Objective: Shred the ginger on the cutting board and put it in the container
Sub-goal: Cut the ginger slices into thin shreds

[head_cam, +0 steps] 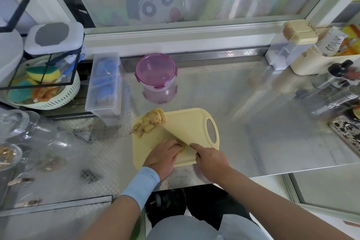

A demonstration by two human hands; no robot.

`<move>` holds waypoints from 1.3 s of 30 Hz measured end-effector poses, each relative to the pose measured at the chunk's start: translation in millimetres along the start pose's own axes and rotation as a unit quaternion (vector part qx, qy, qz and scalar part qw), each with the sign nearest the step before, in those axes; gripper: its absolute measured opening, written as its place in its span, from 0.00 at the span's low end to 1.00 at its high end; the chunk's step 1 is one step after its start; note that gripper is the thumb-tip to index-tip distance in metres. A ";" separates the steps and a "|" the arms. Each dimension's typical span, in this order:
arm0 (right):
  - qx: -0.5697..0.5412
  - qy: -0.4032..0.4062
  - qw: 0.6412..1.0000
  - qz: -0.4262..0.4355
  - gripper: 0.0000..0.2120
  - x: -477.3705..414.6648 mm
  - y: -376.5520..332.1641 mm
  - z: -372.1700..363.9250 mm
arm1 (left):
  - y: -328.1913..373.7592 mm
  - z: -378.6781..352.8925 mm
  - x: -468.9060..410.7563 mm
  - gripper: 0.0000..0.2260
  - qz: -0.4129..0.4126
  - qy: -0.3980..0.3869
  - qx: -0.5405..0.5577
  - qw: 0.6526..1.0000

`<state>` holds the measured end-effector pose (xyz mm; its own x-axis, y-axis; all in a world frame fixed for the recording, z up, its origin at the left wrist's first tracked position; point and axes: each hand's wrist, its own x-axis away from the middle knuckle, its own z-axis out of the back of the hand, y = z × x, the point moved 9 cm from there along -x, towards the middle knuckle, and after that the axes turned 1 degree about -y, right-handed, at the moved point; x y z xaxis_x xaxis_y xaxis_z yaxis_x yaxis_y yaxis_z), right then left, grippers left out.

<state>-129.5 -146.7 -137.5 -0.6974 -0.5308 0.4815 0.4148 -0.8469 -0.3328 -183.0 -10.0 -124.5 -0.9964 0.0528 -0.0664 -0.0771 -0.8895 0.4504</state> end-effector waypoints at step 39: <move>0.039 -0.030 0.998 -0.047 0.29 23.4 -14.6 -10.9 | 1.5 -12.7 -3.4 0.27 -0.051 -0.188 -0.113 0.974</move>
<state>-158.2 -146.4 -130.3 -0.6996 -0.4481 0.5566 0.3949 -0.8916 -0.2215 -179.3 -17.3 -134.9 -0.9299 0.2705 0.2491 -0.2086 -0.9459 0.2487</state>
